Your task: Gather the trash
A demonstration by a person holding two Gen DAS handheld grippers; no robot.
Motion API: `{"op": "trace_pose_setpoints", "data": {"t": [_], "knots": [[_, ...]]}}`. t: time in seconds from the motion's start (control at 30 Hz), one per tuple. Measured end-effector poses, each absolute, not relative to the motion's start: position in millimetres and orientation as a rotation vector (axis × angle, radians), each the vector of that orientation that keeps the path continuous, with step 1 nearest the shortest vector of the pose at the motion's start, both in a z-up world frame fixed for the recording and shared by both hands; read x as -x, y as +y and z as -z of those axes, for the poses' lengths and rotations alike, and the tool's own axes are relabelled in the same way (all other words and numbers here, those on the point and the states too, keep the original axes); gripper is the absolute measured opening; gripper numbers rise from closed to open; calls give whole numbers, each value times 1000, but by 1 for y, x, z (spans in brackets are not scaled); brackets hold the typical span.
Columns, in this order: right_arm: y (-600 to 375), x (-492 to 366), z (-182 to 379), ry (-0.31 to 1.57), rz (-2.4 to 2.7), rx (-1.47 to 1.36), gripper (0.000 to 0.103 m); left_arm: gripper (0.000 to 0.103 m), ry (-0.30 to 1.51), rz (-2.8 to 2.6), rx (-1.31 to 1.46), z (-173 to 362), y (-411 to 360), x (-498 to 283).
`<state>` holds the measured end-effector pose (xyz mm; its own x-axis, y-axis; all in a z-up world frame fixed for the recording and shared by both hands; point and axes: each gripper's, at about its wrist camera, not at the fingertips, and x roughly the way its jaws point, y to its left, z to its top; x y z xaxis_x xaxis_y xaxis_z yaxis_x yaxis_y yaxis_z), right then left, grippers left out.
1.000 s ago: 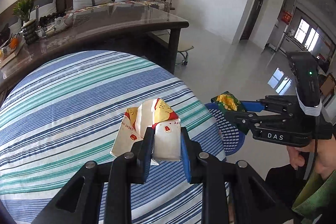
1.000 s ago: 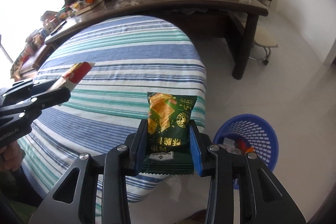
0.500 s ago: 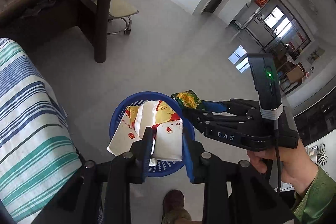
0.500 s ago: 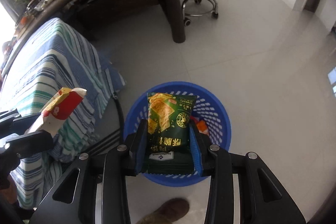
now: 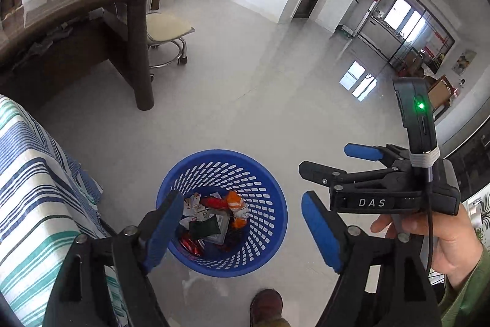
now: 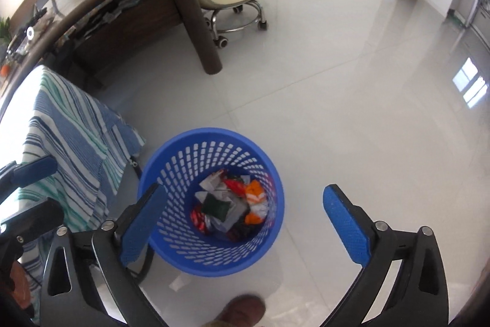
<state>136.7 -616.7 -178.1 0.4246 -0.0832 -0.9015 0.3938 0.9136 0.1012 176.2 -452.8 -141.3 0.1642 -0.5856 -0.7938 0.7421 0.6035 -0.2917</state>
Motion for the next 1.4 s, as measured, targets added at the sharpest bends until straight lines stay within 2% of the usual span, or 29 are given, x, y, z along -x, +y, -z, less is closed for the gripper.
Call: {"op": "trace_pose_setpoints", "data": {"t": [0.1, 0.2, 0.23, 0.57, 0.77, 1.4], "knots": [[-611, -118, 153, 1081, 342, -301, 102, 90, 990, 901, -215, 125, -437, -155], [-600, -89, 131, 1067, 393, -272, 103, 102, 945, 824, -238, 114, -418, -132], [-594, -78, 126, 1055, 406, -260, 103, 102, 931, 797, -240, 113, -411, -125], [-546, 3, 97, 916, 443, -278, 103, 102, 844, 609, -283, 95, -374, -76], [-526, 9, 98, 910, 398, -256, 102, 102, 914, 619, -301, 101, -376, -71], [-510, 5, 105, 933, 345, -231, 102, 102, 937, 608, -318, 109, -376, -70]]}}
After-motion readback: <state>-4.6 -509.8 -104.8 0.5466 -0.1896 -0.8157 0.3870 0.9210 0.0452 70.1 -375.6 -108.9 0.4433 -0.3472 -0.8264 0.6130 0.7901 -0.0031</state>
